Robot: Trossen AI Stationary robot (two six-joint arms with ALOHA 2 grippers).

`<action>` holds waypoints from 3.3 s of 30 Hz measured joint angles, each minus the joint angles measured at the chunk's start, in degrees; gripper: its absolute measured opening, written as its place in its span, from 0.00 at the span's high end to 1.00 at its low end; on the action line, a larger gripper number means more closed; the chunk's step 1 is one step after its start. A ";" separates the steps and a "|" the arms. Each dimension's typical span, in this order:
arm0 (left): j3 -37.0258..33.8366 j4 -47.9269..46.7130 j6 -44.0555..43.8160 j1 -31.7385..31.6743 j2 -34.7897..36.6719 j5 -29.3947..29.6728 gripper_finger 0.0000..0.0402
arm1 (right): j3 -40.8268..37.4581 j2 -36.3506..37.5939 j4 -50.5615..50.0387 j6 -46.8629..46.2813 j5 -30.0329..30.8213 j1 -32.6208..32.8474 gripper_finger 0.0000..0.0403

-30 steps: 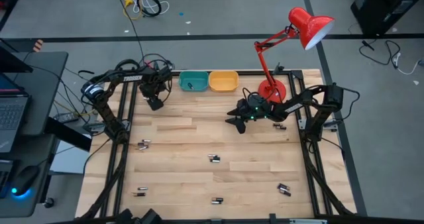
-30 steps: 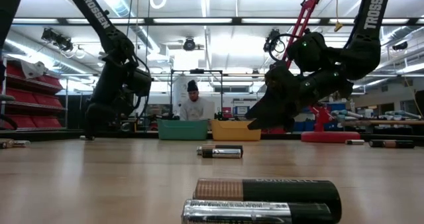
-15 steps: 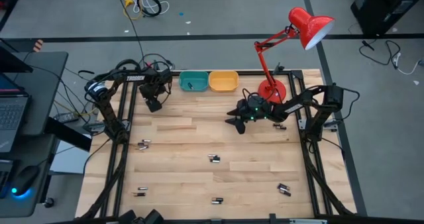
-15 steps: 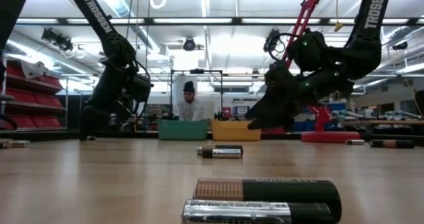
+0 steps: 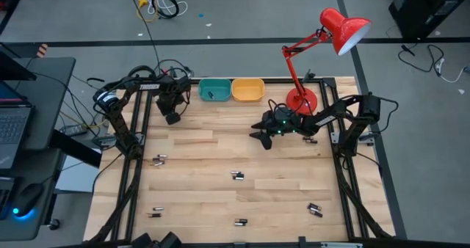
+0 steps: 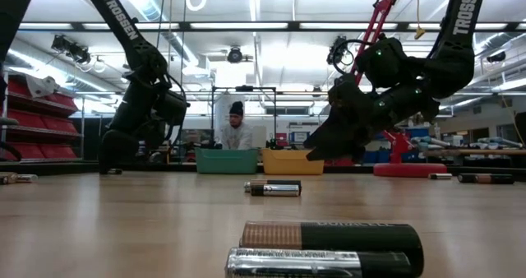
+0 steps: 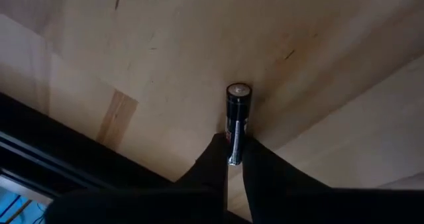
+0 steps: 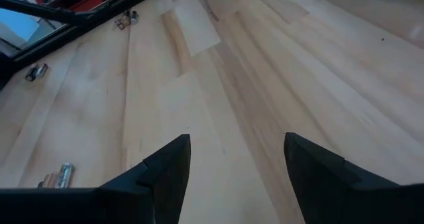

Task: Sort batteries
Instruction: Put the white battery into the yellow bin

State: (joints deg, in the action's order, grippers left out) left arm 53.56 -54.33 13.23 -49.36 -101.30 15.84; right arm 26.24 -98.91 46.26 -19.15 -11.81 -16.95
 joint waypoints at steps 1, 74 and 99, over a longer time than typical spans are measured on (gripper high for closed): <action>0.00 -0.01 -0.04 0.00 0.00 -0.01 0.91 | 0.00 0.00 0.00 -0.11 0.12 0.00 0.43; 54.60 0.33 1.17 19.38 -20.18 -13.63 0.62 | -0.11 0.57 -11.13 1.77 -2.08 1.55 0.44; 42.49 -1.59 -1.90 25.13 -17.04 -21.21 0.62 | -0.09 23.41 -47.19 13.06 2.44 -0.09 0.50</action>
State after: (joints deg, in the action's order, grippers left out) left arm 96.05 -55.91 11.32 -24.24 -118.33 -5.38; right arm 26.15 -75.51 -0.93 -6.09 -9.37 -17.04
